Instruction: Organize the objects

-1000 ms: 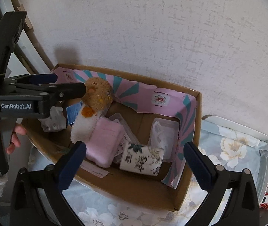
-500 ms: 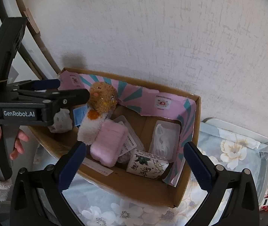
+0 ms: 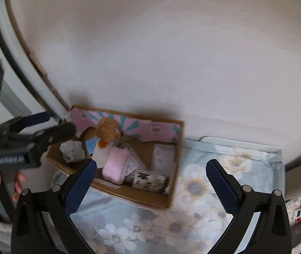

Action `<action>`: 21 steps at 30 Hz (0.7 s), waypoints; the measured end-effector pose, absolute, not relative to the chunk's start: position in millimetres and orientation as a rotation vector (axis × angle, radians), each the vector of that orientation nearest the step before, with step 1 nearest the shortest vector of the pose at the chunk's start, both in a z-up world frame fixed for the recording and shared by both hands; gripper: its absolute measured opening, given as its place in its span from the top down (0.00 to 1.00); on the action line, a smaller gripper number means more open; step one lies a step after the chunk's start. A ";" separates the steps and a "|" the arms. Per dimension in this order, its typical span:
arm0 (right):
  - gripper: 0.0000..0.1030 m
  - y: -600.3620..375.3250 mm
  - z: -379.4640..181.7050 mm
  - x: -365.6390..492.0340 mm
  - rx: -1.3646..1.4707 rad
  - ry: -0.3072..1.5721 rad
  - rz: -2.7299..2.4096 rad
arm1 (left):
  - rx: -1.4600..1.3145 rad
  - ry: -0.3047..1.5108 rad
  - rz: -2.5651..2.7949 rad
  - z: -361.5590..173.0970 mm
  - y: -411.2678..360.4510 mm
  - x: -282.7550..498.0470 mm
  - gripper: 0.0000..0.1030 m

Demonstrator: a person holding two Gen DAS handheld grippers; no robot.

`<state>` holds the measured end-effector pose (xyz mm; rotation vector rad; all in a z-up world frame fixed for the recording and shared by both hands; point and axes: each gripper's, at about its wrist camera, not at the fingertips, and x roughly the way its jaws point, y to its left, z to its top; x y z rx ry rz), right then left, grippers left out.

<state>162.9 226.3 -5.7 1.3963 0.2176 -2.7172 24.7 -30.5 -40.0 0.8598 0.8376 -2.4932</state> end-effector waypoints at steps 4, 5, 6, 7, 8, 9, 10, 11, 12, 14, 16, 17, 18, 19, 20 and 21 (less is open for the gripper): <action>0.00 242.6 18.0 179.5 1.359 0.173 -2.801 | 0.786 0.785 -2.499 -17.7 -9.0 42.9 0.00; 0.00 247.1 24.9 185.8 1.343 0.158 -2.828 | 0.769 0.779 -2.498 -13.0 -4.1 47.7 0.00; 0.00 249.6 29.4 189.9 1.334 0.151 -2.841 | 0.751 0.774 -2.497 -8.8 1.3 52.3 0.00; 0.00 252.8 34.6 196.0 1.319 0.148 -2.863 | 0.733 0.769 -2.497 -4.9 7.0 56.8 0.00; 0.00 254.8 37.8 199.4 1.310 0.150 -2.877 | 0.722 0.766 -2.498 -2.5 10.7 59.7 0.00; 0.00 257.4 41.3 203.2 1.298 0.150 -2.891 | 0.708 0.760 -2.501 0.0 16.5 63.6 0.00; 0.00 259.3 44.1 208.1 1.289 0.149 -2.904 | 0.702 0.754 -2.502 1.5 20.9 66.5 0.00; 0.00 261.4 47.0 213.5 1.280 0.146 -2.919 | 0.699 0.754 -2.499 2.2 26.0 69.8 0.00; 0.00 263.4 49.6 219.3 1.268 0.142 -2.933 | 0.692 0.758 -2.498 2.1 30.7 73.5 0.00; 0.00 265.3 52.4 229.2 1.256 0.152 -2.958 | 0.680 0.773 -2.497 1.8 37.5 81.1 0.00; 0.00 266.6 55.4 238.9 1.244 0.175 -2.978 | 0.671 0.777 -2.497 -0.7 43.8 87.3 0.00; 0.00 266.9 55.2 243.3 1.242 0.175 -2.982 | 0.667 0.775 -2.491 -2.3 46.5 89.6 0.00; 0.00 267.3 55.1 247.0 1.239 0.172 -2.984 | 0.664 0.774 -2.486 -3.7 49.0 91.8 0.00; 0.00 267.8 55.2 250.2 1.233 0.168 -2.988 | 0.660 0.779 -2.485 -5.0 51.4 94.0 0.00; 0.00 268.0 54.9 253.1 1.225 0.165 -2.993 | 0.655 0.784 -2.487 -6.3 53.3 95.6 0.00; 0.00 268.2 54.5 255.7 1.216 0.165 -2.996 | 0.651 0.785 -2.487 -7.2 55.1 97.0 0.00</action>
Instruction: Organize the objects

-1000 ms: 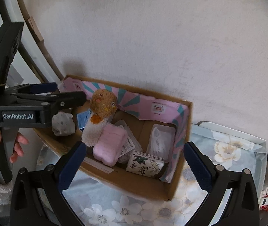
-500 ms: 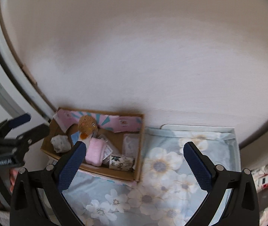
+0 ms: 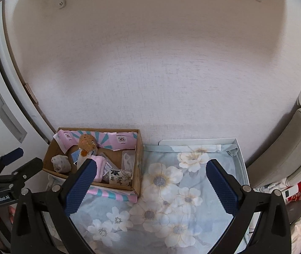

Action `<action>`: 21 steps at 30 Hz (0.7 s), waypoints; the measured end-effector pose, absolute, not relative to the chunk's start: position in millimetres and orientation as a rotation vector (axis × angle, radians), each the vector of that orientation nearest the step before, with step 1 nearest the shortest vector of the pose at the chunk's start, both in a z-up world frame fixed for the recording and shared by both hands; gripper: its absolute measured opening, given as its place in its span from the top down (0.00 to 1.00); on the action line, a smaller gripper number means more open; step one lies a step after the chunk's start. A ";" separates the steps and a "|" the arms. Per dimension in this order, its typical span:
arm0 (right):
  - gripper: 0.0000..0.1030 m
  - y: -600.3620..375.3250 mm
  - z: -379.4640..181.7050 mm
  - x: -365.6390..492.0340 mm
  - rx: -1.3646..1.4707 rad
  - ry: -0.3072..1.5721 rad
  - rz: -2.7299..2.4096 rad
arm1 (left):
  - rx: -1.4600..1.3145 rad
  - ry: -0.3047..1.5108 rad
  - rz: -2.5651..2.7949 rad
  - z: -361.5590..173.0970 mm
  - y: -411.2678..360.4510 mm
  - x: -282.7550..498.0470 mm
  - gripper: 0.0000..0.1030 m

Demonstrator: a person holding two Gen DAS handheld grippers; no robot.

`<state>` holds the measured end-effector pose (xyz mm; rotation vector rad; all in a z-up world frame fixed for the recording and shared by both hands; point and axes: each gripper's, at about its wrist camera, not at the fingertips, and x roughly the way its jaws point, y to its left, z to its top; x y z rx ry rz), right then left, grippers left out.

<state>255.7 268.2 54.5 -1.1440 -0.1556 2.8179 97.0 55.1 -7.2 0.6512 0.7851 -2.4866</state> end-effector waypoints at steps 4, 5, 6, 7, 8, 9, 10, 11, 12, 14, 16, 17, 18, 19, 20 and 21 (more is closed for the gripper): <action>0.00 269.3 53.4 259.7 -1.122 -0.156 2.820 | 0.653 0.780 -2.494 -10.8 60.9 98.3 0.00; 0.00 270.2 53.6 260.8 -1.118 -0.148 2.820 | 0.649 0.783 -2.496 -10.6 61.4 99.1 0.00; 0.00 270.2 53.5 261.4 -1.118 -0.148 2.820 | 0.644 0.788 -2.499 -10.5 62.4 100.1 0.00; 0.00 270.2 53.2 261.7 -1.122 -0.148 2.818 | 0.639 0.787 -2.500 -10.3 62.9 100.9 0.00; 0.00 270.2 52.8 262.2 -1.125 -0.147 2.818 | 0.633 0.779 -2.498 -9.4 64.2 102.0 0.00; 0.00 269.7 52.0 262.4 -1.128 -0.150 2.818 | 0.634 0.773 -2.498 -9.6 65.1 102.0 0.00; 0.00 269.4 51.2 262.6 -1.134 -0.152 2.817 | 0.636 0.770 -2.498 -9.9 65.9 101.9 0.00; 0.00 269.2 49.9 262.6 -1.140 -0.152 2.817 | 0.634 0.770 -2.499 -9.7 66.4 102.0 0.00; 0.00 269.1 48.9 262.5 -1.144 -0.150 2.817 | 0.634 0.773 -2.499 -10.1 66.7 101.6 0.00; 0.00 268.9 46.4 262.3 -1.156 -0.144 2.814 | 0.638 0.774 -2.500 -10.8 67.4 101.1 0.00; 0.00 269.0 45.2 262.9 -1.160 -0.145 2.811 | 0.640 0.773 -2.498 -11.7 67.3 100.0 0.00; 0.00 269.1 45.1 263.0 -1.161 -0.144 2.810 | 0.640 0.772 -2.497 -11.5 67.2 99.8 0.00; 0.00 269.2 45.3 263.2 -1.159 -0.143 2.810 | 0.637 0.773 -2.497 -11.1 67.0 100.0 0.00; 0.00 269.7 45.3 263.3 -1.157 -0.142 2.809 | 0.635 0.774 -2.497 -11.0 66.8 100.0 0.00; 0.00 270.0 45.5 263.7 -1.155 -0.141 2.808 | 0.636 0.777 -2.497 -11.1 66.3 99.7 0.00; 0.00 269.8 45.5 263.7 -1.154 -0.143 2.806 | 0.638 0.774 -2.499 -11.3 66.7 100.3 0.00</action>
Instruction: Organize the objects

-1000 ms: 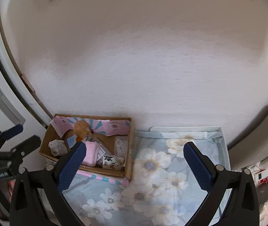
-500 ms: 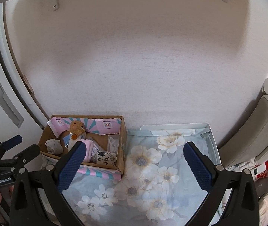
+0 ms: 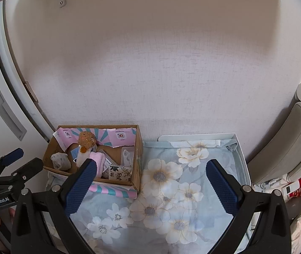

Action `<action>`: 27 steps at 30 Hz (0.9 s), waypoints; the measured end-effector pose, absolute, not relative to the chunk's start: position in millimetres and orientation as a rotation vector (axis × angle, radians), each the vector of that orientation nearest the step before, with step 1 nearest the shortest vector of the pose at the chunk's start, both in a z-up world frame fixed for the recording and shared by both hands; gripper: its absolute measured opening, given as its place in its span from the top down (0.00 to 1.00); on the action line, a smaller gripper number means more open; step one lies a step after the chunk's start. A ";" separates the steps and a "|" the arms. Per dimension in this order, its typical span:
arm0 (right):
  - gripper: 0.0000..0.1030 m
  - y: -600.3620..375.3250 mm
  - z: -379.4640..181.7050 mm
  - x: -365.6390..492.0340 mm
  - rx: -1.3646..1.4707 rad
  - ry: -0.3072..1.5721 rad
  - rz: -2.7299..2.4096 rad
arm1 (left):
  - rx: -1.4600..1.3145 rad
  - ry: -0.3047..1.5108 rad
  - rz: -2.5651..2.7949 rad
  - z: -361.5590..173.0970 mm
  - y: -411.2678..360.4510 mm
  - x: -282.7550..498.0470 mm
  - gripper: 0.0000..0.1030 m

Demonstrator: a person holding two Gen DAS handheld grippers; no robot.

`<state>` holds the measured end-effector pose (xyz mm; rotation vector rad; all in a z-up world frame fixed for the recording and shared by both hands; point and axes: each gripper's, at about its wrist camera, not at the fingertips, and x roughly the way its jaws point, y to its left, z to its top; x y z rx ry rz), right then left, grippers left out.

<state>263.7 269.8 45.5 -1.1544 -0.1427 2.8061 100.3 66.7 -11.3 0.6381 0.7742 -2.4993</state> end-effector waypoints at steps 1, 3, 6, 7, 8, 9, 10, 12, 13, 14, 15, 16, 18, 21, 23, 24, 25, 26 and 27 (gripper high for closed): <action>0.00 270.2 45.5 263.8 -1.154 -0.144 2.804 | 0.637 0.772 -2.500 -11.3 66.6 100.4 0.00; 0.00 270.3 45.8 263.8 -1.151 -0.148 2.802 | 0.638 0.770 -2.499 -11.2 66.5 100.2 0.00; 0.00 270.5 46.2 263.5 -1.150 -0.147 2.802 | 0.637 0.764 -2.500 -9.7 67.4 99.5 0.00; 0.00 270.6 46.2 263.3 -1.151 -0.150 2.801 | 0.637 0.760 -2.501 -9.3 67.9 99.1 0.00; 0.00 270.4 46.0 263.0 -1.151 -0.153 2.801 | 0.638 0.759 -2.501 -9.0 68.2 98.6 0.00; 0.00 270.1 46.0 263.4 -1.151 -0.150 2.800 | 0.638 0.760 -2.500 -8.9 68.4 98.6 0.00; 0.00 269.7 46.0 263.8 -1.150 -0.148 2.799 | 0.638 0.761 -2.501 -8.9 68.4 98.7 0.00; 0.00 269.5 46.1 264.1 -1.156 -0.150 2.795 | 0.639 0.762 -2.500 -8.4 69.5 97.6 0.00; 0.00 269.3 46.1 264.3 -1.155 -0.149 2.794 | 0.639 0.760 -2.500 -8.4 69.4 97.7 0.00; 0.00 269.8 46.1 264.1 -1.155 -0.148 2.794 | 0.637 0.759 -2.500 -8.2 69.6 97.7 0.00; 0.00 269.9 46.1 263.9 -1.157 -0.148 2.795 | 0.636 0.758 -2.499 -8.1 69.9 97.3 0.00; 0.00 270.0 46.1 263.7 -1.158 -0.149 2.795 | 0.636 0.757 -2.499 -7.6 70.1 96.5 0.00; 0.00 270.3 46.1 263.4 -1.158 -0.151 2.795 | 0.632 0.758 -2.500 -7.1 70.4 96.3 0.00; 0.00 272.0 45.8 263.2 -1.160 -0.146 2.794 | 0.629 0.758 -2.499 -6.7 71.7 94.9 0.00; 0.00 273.5 45.4 262.2 -1.163 -0.146 2.795 | 0.629 0.755 -2.499 -6.9 73.0 93.8 0.00; 0.00 273.9 45.3 262.2 -1.163 -0.145 2.794 | 0.630 0.755 -2.498 -6.9 72.7 93.5 0.00; 0.00 274.9 45.8 262.1 -1.163 -0.144 2.795 | 0.632 0.753 -2.499 -6.9 73.7 92.8 0.00; 0.00 275.2 46.0 262.4 -1.162 -0.144 2.796 | 0.632 0.752 -2.498 -7.1 73.9 92.5 0.00; 0.00 275.9 46.0 262.1 -1.163 -0.144 2.796 | 0.631 0.753 -2.496 -7.2 73.4 92.5 0.00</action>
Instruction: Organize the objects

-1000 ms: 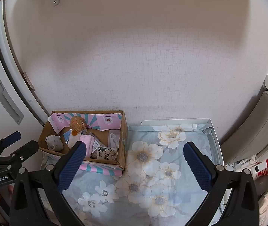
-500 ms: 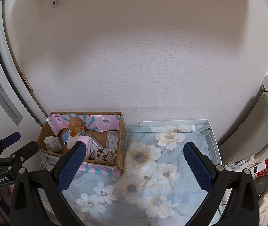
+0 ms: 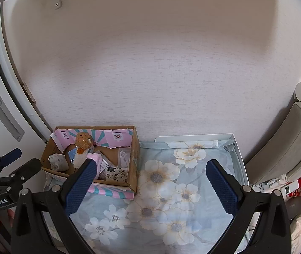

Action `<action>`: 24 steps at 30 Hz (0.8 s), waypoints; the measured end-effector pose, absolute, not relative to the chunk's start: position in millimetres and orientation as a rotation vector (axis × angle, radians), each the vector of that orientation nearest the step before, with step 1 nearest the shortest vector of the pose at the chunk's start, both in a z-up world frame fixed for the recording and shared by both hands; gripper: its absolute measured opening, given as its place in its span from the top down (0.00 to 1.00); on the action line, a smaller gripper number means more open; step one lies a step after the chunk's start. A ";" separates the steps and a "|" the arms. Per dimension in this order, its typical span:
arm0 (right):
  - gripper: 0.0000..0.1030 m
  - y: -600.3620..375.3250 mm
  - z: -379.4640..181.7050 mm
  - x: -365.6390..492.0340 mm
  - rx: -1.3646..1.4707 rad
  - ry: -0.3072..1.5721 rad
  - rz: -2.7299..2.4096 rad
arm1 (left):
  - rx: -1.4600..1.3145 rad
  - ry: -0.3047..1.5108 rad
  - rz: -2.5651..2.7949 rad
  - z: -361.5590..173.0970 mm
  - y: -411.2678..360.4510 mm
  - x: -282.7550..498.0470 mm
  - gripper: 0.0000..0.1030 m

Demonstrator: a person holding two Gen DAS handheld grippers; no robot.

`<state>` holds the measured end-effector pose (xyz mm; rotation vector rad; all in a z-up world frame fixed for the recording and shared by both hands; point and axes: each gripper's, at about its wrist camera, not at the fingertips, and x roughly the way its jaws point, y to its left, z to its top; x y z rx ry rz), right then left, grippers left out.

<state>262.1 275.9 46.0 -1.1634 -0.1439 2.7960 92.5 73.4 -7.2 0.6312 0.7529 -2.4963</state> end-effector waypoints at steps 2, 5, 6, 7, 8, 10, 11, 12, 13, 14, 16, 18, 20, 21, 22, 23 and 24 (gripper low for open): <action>0.00 276.0 46.0 262.2 -1.163 -0.143 2.796 | 0.633 0.754 -2.495 -6.7 73.5 91.8 0.00; 0.00 276.4 46.0 262.0 -1.165 -0.143 2.797 | 0.632 0.753 -2.495 -6.4 73.9 92.2 0.00; 0.00 276.7 45.9 262.1 -1.165 -0.142 2.797 | 0.633 0.753 -2.495 -6.5 73.8 92.4 0.00; 0.00 276.6 46.0 262.1 -1.165 -0.142 2.797 | 0.632 0.752 -2.496 -6.5 73.8 92.5 0.00; 0.00 277.0 46.0 262.1 -1.165 -0.141 2.798 | 0.631 0.751 -2.496 -6.4 73.9 92.4 0.00; 0.00 278.3 46.1 262.1 -1.165 -0.141 2.798 | 0.635 0.752 -2.497 -6.6 74.0 91.8 0.00; 0.00 278.0 46.0 262.1 -1.166 -0.140 2.798 | 0.635 0.752 -2.496 -6.6 74.2 91.5 0.00; 0.00 277.7 46.0 262.4 -1.166 -0.140 2.797 | 0.634 0.751 -2.496 -6.6 74.6 91.2 0.00; 0.00 278.0 46.2 262.5 -1.165 -0.140 2.797 | 0.634 0.750 -2.497 -6.6 74.4 91.3 0.00; 0.00 277.9 46.1 262.3 -1.164 -0.140 2.797 | 0.634 0.750 -2.496 -6.6 74.6 91.1 0.00; 0.00 279.5 46.1 262.3 -1.163 -0.139 2.797 | 0.632 0.745 -2.496 -6.6 74.9 90.7 0.00; 0.00 280.5 46.2 262.0 -1.161 -0.138 2.796 | 0.626 0.740 -2.488 -6.1 74.8 90.8 0.00; 0.00 281.8 46.2 261.7 -1.161 -0.136 2.796 | 0.623 0.726 -2.478 -5.1 75.2 90.9 0.00; 0.00 282.1 46.0 261.5 -1.162 -0.137 2.795 | 0.626 0.718 -2.474 -4.8 75.1 90.3 0.00; 0.00 282.4 45.8 261.0 -1.164 -0.137 2.795 | 0.630 0.710 -2.466 -4.6 74.9 89.6 0.00; 0.00 282.5 45.8 260.4 -1.166 -0.137 2.794 | 0.632 0.702 -2.459 -4.4 74.6 89.0 0.00; 0.00 282.7 45.7 259.9 -1.167 -0.137 2.794 | 0.632 0.695 -2.453 -3.9 74.5 88.7 0.00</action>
